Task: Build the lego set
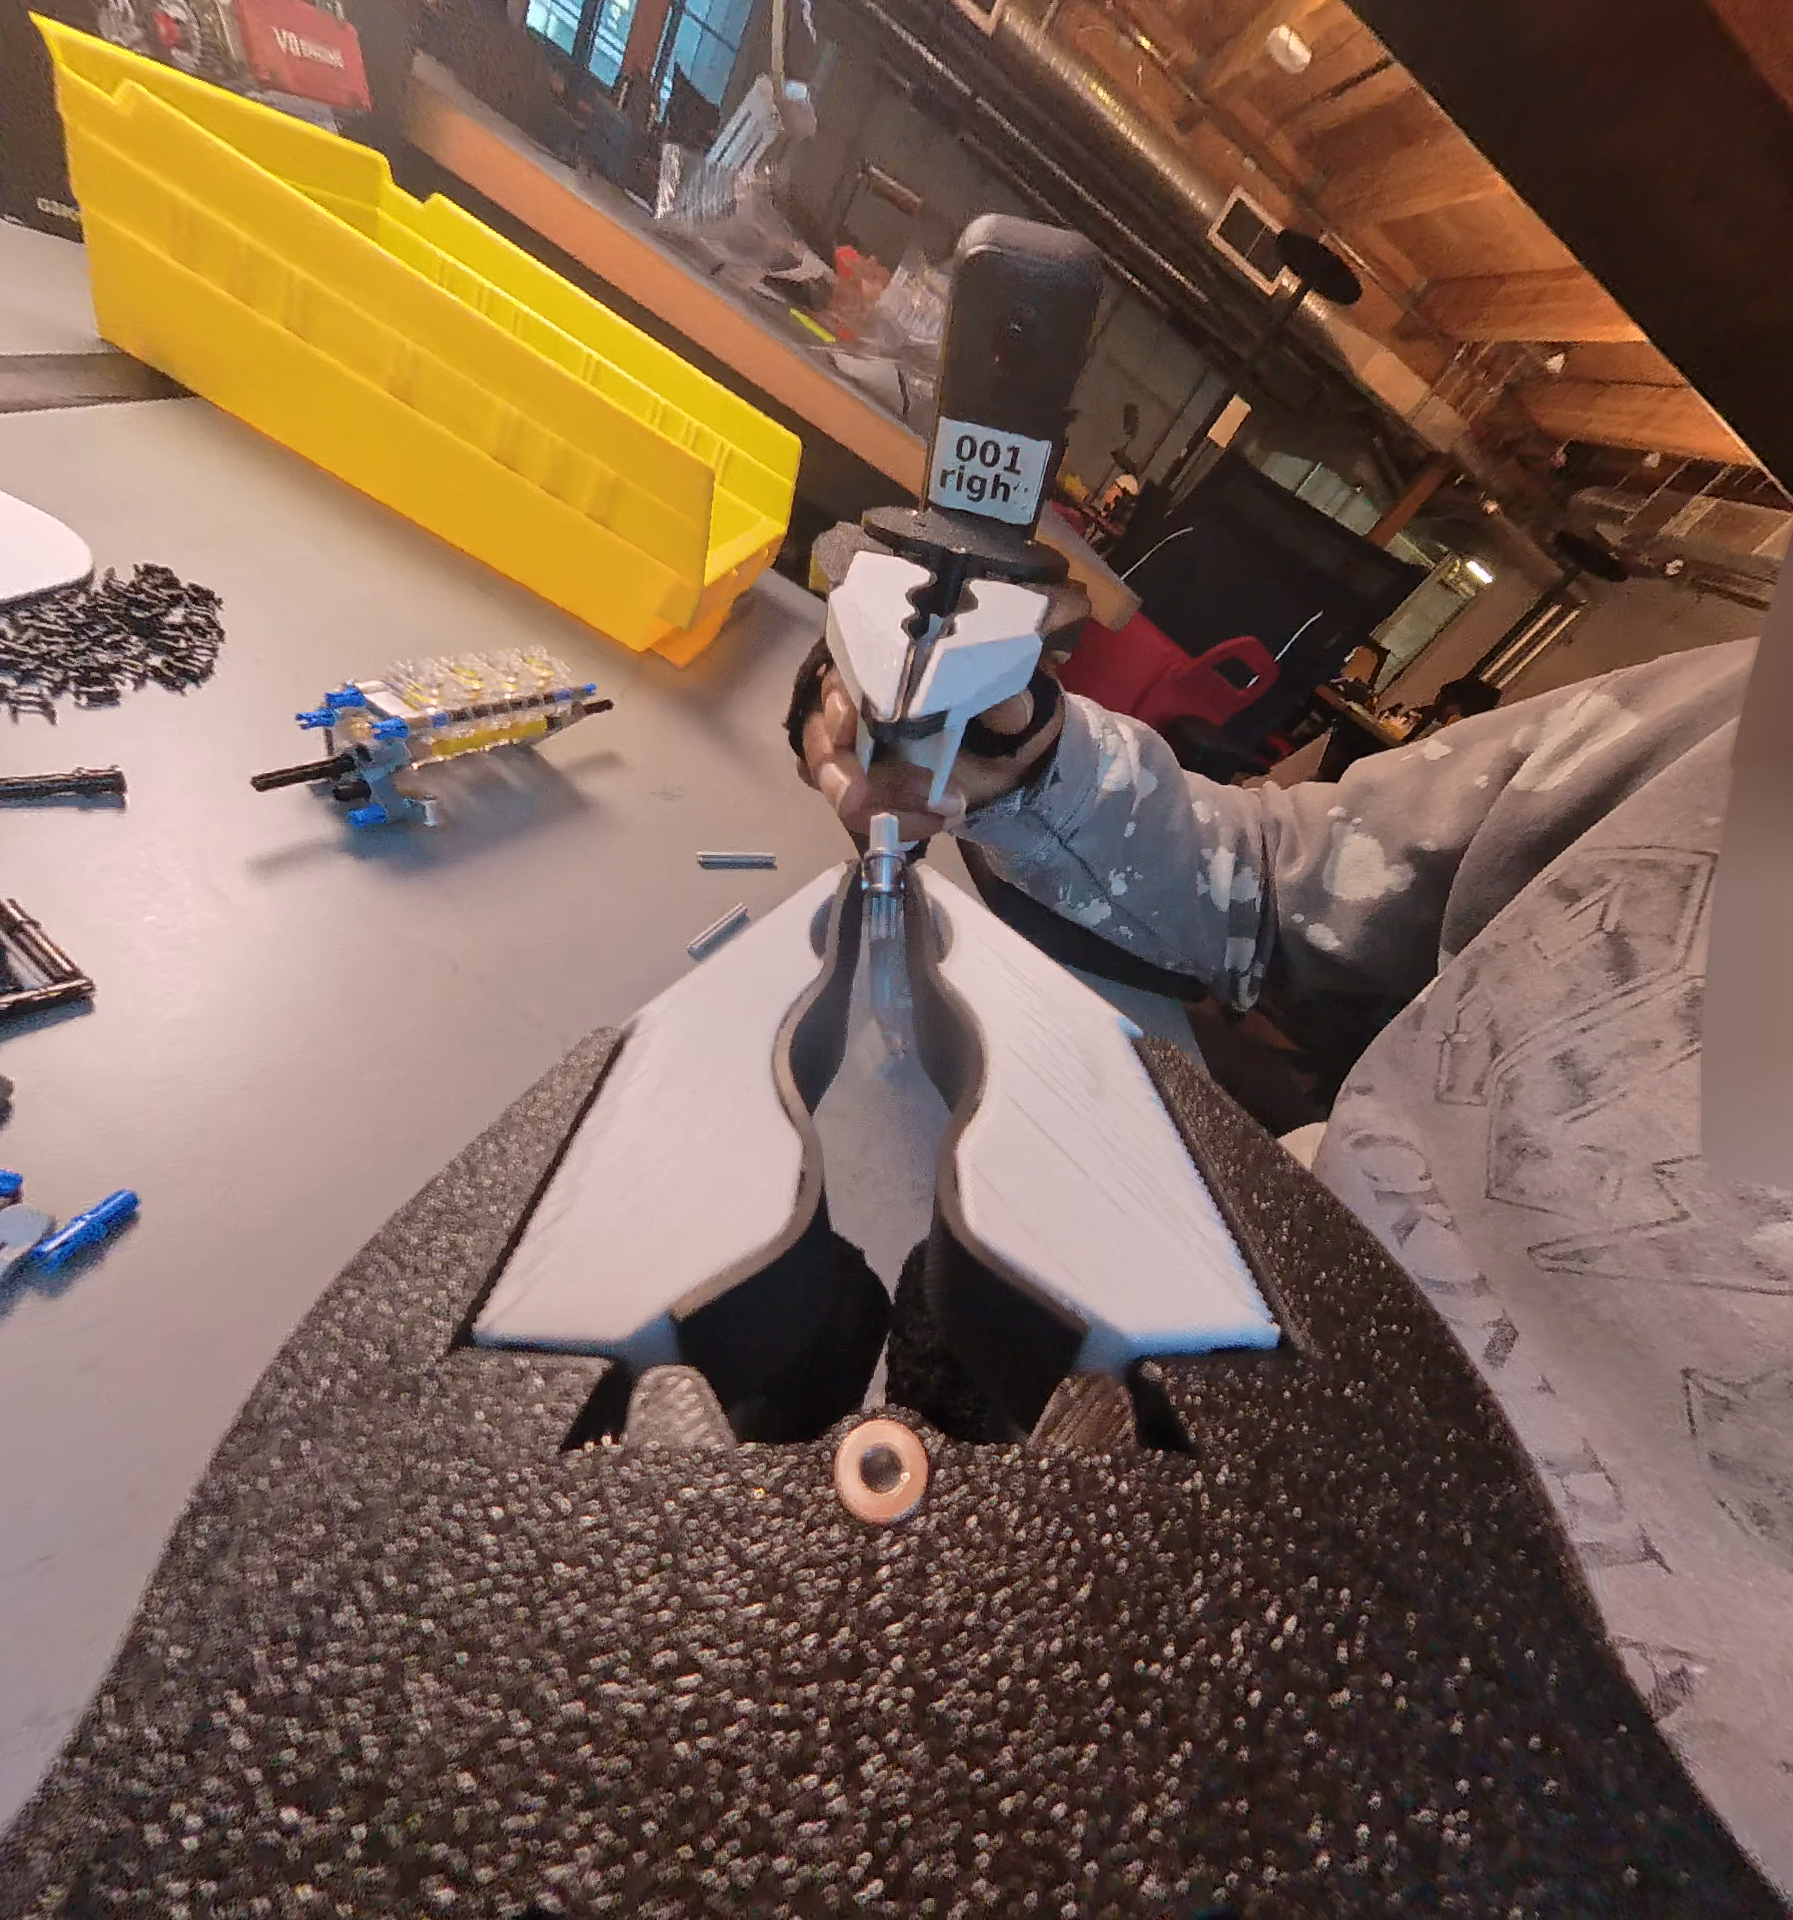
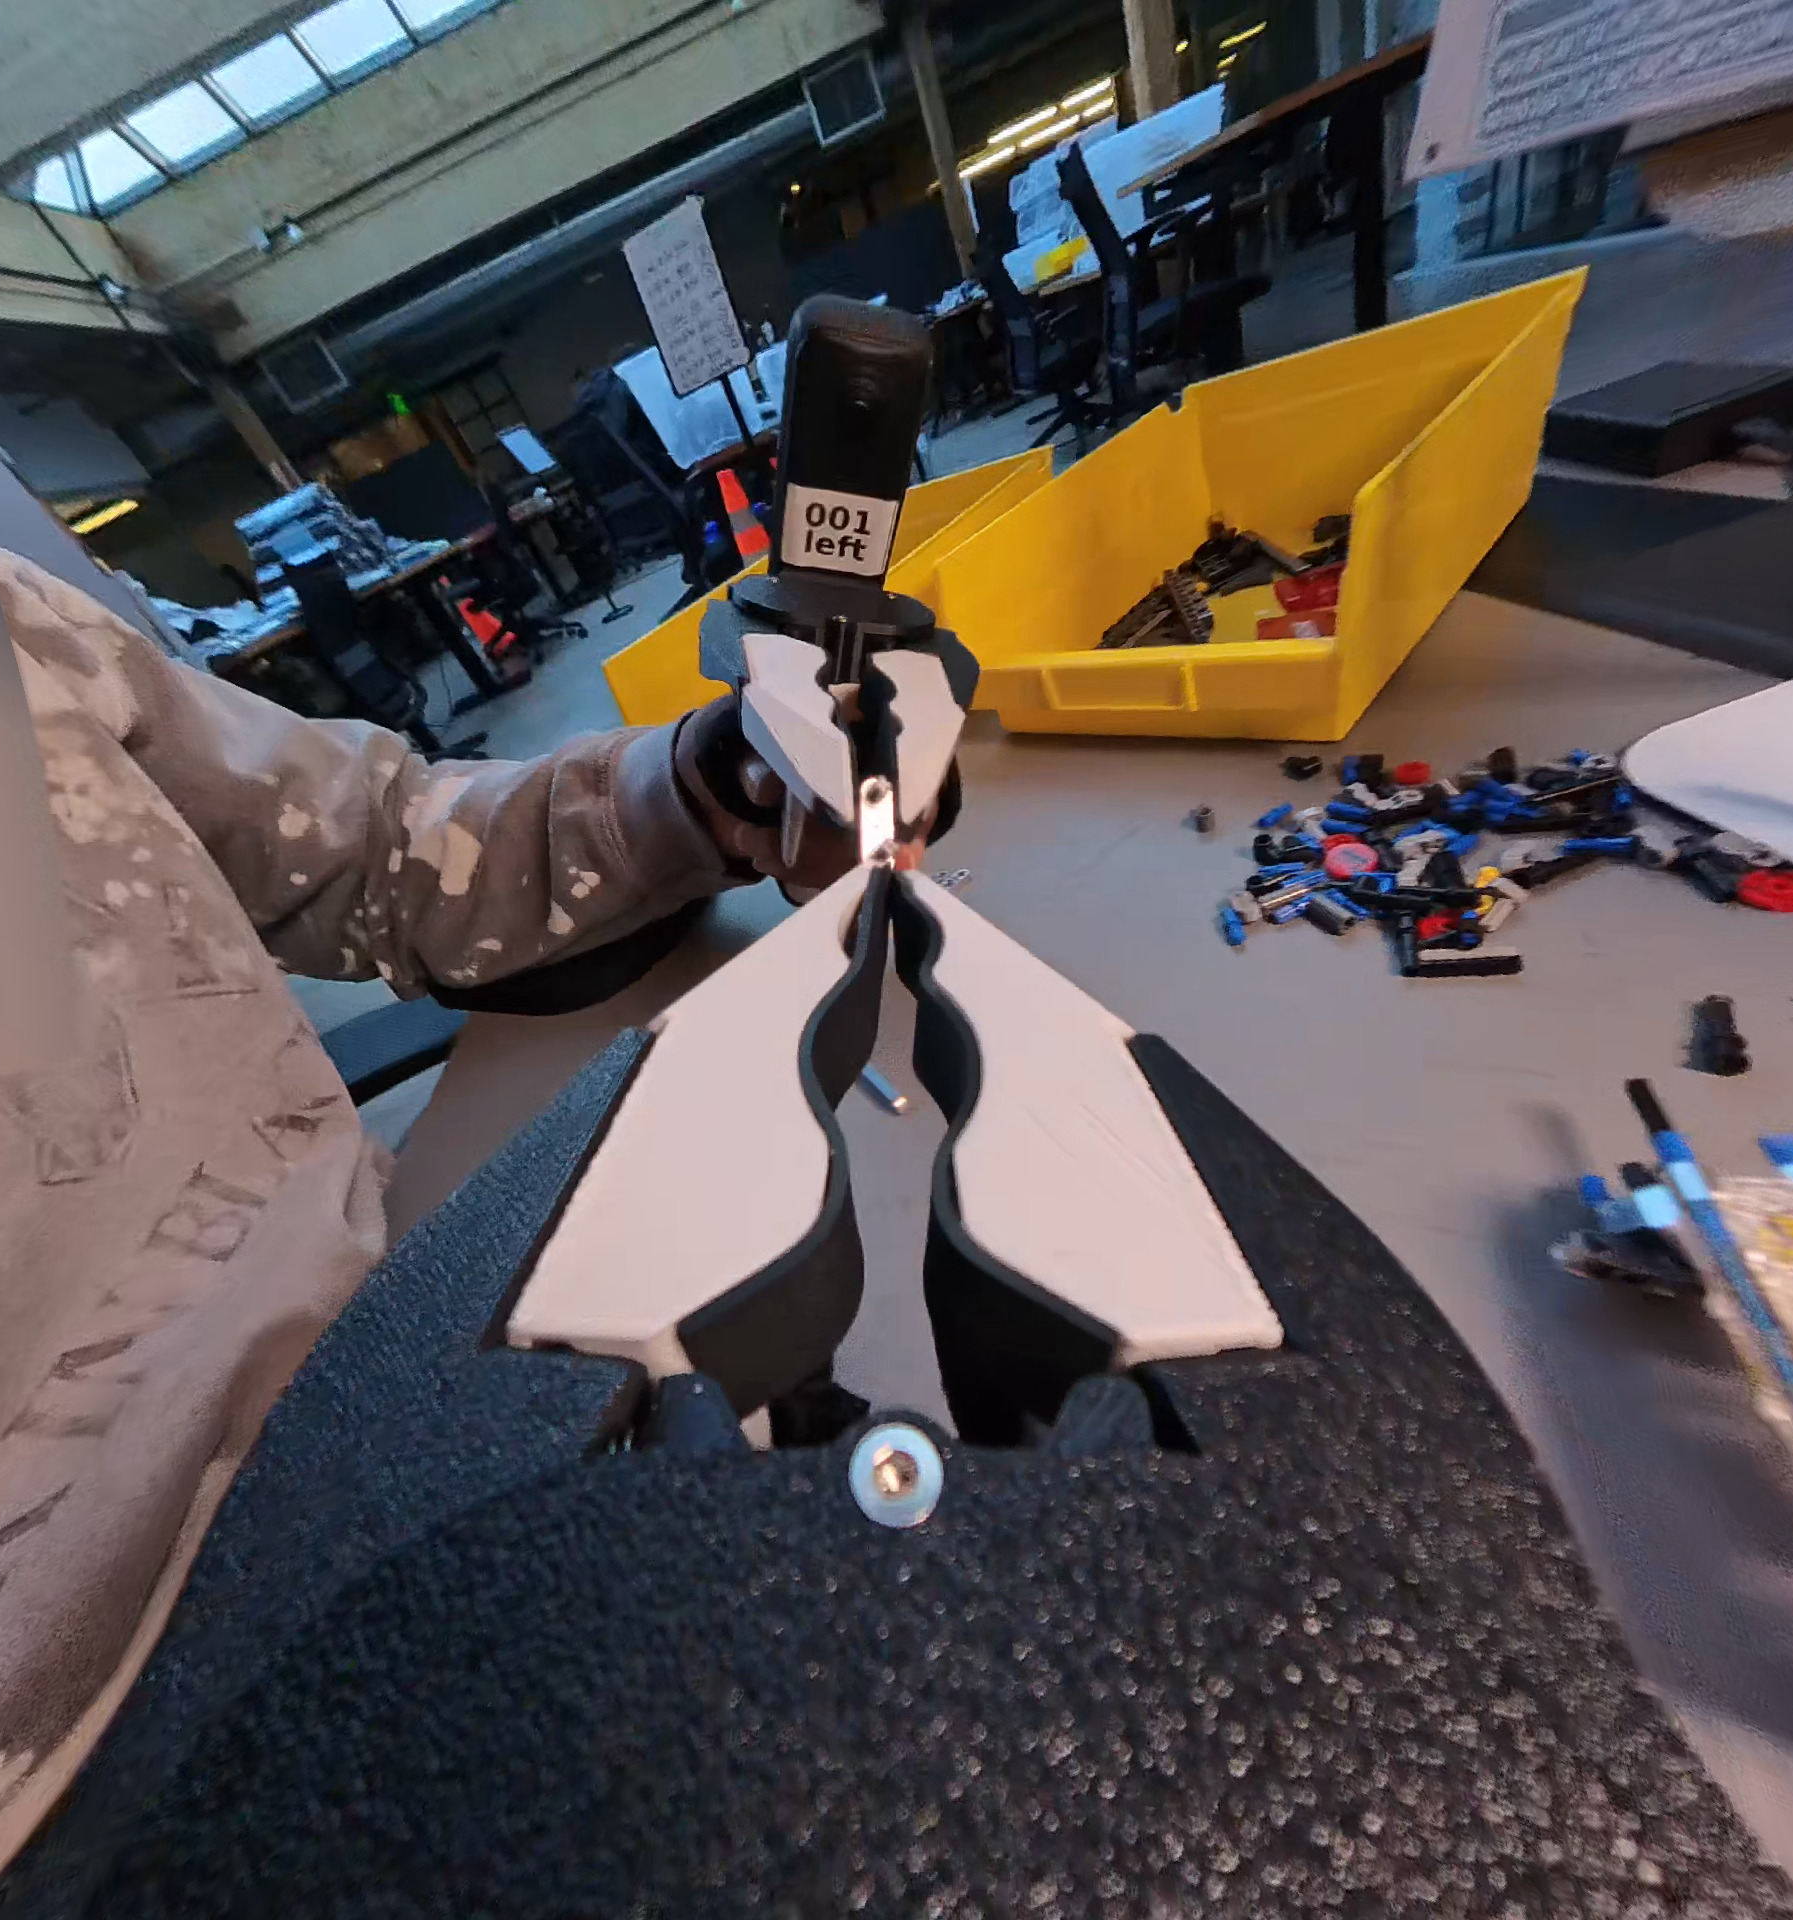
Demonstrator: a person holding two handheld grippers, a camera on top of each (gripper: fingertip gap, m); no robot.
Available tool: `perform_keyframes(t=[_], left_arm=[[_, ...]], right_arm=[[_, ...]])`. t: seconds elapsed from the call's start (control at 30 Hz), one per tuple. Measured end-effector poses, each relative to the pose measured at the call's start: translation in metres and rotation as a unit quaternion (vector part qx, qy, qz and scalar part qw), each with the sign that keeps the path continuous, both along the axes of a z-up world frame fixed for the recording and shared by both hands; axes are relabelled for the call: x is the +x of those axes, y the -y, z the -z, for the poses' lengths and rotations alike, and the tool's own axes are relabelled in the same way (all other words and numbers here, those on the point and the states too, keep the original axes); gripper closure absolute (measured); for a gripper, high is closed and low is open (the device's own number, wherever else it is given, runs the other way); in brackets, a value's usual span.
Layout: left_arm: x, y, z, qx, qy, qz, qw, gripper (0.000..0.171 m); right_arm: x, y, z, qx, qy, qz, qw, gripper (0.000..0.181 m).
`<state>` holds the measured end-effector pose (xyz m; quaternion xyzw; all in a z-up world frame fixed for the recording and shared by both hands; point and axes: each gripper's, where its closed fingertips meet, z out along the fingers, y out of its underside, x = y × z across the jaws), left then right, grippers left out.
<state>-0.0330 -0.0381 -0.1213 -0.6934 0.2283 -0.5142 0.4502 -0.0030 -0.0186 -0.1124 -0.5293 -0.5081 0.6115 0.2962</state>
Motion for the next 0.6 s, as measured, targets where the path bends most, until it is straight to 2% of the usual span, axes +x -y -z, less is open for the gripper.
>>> perform_keyframes(t=[0.07, 0.17, 0.23, 0.4, 0.6], left_arm=[[-0.001, 0.001, -0.004, 0.009, -0.005, 0.000, 1.000, 0.166], [0.006, 0.002, 0.001, -0.001, -0.002, 0.010, 1.000, 0.166], [0.011, 0.005, 0.004, -0.004, -0.002, 0.019, 1.000, 0.166], [0.019, 0.008, 0.006, 0.003, -0.012, 0.027, 1.000, 0.166], [0.022, 0.011, 0.005, 0.023, -0.028, 0.027, 0.999, 0.166]], right_arm=[[0.003, -0.003, 0.000, 0.042, 0.014, 0.009, 0.999, 0.181], [-0.003, 0.010, 0.011, 0.042, 0.030, -0.010, 0.999, 0.181], [-0.008, 0.018, 0.018, 0.038, 0.040, -0.022, 0.998, 0.166], [-0.011, 0.024, 0.020, 0.038, 0.039, -0.030, 0.998, 0.178], [-0.011, 0.028, 0.020, 0.057, 0.035, -0.036, 0.997, 0.177]])
